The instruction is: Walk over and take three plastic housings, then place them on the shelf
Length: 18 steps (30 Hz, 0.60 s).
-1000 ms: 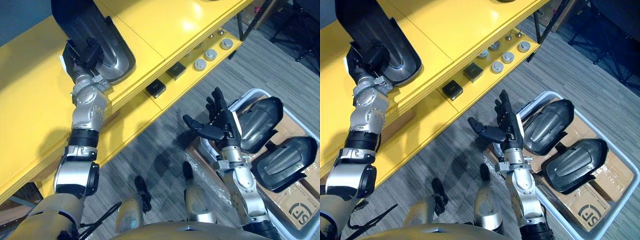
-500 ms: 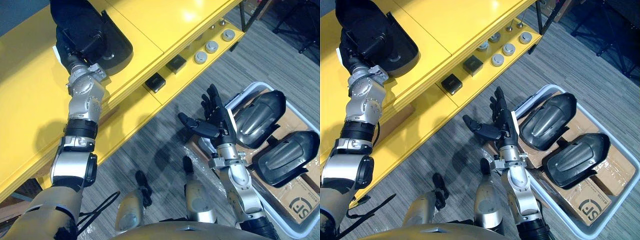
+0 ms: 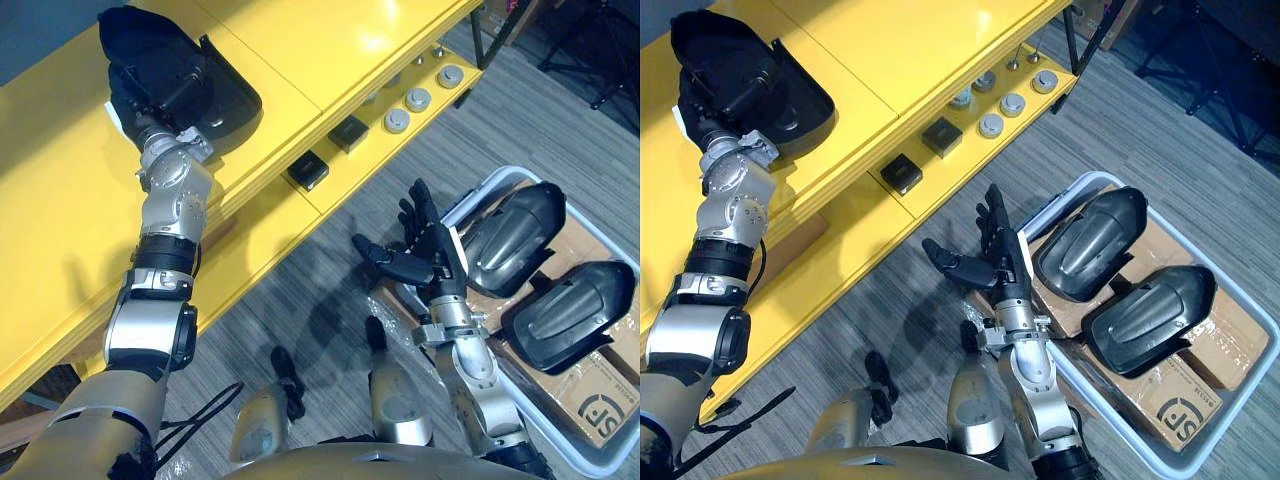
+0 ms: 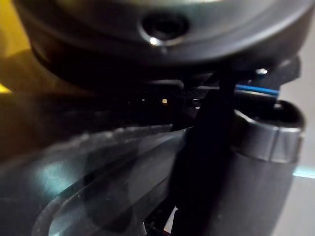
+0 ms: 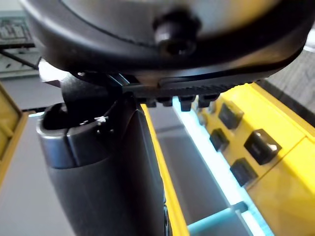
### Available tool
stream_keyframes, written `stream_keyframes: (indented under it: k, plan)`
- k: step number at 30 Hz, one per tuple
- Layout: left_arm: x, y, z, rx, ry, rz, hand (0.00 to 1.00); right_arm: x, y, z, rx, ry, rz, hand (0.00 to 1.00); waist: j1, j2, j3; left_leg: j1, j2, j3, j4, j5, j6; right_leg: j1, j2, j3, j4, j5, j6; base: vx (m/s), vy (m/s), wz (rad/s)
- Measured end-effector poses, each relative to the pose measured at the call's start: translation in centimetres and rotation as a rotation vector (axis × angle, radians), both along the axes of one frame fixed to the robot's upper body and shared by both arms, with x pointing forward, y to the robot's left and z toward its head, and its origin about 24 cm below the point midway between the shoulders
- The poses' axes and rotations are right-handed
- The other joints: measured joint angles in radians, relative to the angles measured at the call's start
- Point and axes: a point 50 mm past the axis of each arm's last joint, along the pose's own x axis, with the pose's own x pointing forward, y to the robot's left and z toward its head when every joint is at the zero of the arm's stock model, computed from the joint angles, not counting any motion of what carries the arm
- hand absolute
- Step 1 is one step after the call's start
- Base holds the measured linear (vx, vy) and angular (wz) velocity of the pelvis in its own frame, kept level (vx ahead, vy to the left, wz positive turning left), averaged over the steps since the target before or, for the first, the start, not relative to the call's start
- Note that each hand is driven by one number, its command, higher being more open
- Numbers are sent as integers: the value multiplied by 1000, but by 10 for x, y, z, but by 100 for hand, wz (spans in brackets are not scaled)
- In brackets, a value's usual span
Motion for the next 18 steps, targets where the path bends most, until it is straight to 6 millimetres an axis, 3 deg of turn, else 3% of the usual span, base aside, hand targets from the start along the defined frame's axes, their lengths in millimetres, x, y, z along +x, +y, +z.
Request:
stream_keyframes:
  k: [8, 18]
  plan:
    - [0, 0, -10, 44, 55, -44, 100, 0, 6, 0, 21, 1, 11, 100, 9, -6, -7, 65, -3, -20, -78, 40, -9, 53, 7, -31, -18, -1, 0, -12, -20, 8]
    - [-6, 6, -41, 53, 146, -74, 100, -4, 4, -11, 28, 55, -33, 100, 15, -18, -127, 112, -2, -30, -144, 73, -16, 91, 13, -59, -36, -3, -3, -16, -13, 5]
